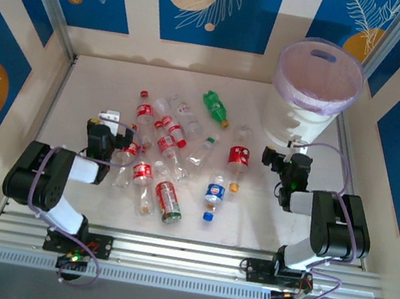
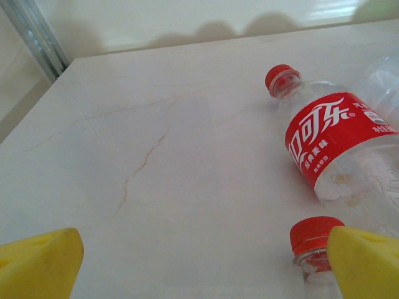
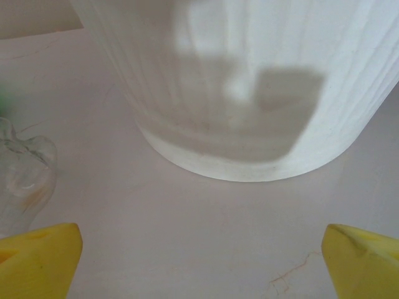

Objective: Put the plastic bottles in the bin

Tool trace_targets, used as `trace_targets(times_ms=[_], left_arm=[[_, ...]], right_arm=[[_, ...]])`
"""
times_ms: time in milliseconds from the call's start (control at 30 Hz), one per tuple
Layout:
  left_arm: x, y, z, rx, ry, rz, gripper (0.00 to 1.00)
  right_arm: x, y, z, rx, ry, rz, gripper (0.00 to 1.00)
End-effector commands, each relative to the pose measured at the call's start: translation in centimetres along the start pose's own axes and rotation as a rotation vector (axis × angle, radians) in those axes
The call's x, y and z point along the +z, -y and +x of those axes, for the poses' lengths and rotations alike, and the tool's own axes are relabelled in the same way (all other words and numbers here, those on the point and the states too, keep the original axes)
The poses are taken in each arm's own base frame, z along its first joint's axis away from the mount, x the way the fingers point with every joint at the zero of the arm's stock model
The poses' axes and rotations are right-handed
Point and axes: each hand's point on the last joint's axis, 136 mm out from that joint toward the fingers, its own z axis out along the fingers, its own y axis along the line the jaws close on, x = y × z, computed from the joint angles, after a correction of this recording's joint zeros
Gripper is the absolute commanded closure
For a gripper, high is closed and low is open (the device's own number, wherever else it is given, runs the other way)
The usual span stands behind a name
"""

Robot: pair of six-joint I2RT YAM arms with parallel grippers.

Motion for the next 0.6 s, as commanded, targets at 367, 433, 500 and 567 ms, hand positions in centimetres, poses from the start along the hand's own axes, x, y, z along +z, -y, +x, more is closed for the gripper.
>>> trace_targets(times_ms=[367,433,500,567], left_arm=[[-7.7,-3.5,-6.9,-0.216,-0.141,-0.088,0.00],[-8.8,-2.4,-6.7,-0.283,-0.207,-0.026,0.00],[-9.4,-1.0,-6.4,-0.322,-0.271,0.048,0.00],[-10.1,0.3,-6.0,-0.368,-0.333,0.113,0.00]], right_arm=[[-5.6,-4.7,-3.3,-0.071,-0.182,0.039,0.01],[-7.3,-5.6,-2.7,-0.047,-0.267,0.041,0.01],[-8.6,-6.4,-1.9,-0.027,-0.352,0.042,0.01],[-9.8,-7.2,-0.8,-0.001,-0.437,0.048,0.01]])
